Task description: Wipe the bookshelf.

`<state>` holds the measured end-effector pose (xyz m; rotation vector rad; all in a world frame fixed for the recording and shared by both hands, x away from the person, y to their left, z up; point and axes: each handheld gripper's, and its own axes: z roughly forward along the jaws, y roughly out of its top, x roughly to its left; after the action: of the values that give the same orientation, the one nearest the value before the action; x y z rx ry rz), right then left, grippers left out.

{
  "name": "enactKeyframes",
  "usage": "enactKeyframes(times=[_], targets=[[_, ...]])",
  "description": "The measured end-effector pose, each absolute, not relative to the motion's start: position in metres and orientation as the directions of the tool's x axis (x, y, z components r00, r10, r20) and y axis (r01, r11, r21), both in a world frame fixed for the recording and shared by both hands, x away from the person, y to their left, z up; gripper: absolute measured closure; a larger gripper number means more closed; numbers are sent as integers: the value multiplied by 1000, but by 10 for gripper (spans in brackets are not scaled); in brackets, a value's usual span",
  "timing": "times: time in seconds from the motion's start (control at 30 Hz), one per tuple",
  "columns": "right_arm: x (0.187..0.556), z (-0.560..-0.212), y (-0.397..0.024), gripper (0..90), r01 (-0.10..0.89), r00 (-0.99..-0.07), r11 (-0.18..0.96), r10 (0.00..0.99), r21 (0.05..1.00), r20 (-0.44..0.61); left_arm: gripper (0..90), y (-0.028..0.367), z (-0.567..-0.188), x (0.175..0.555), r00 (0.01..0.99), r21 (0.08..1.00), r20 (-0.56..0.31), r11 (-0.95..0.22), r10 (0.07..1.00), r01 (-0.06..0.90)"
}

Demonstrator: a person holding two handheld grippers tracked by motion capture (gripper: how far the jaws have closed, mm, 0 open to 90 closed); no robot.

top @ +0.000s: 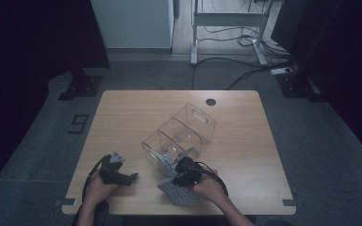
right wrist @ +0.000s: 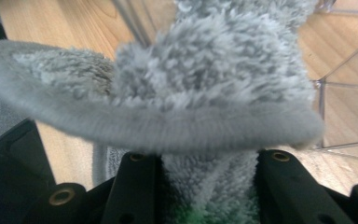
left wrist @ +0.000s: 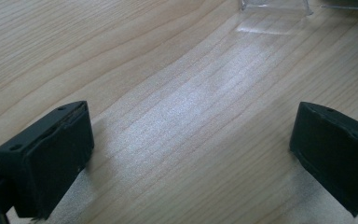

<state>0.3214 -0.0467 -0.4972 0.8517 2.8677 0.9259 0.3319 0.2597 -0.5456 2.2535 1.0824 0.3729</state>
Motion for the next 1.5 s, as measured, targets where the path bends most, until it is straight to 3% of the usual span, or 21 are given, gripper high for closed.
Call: enactKeyframes(times=[0.73,1.5], targets=[[306,-440,-94,693,456,-858,660,504,597,98,0,261,-548,333,643,656,-6,-483,766,580],[302,-400,-166,692,516,-781,595,622,616,54,0,262,-549,334,650,659,-5,-486,760,574]])
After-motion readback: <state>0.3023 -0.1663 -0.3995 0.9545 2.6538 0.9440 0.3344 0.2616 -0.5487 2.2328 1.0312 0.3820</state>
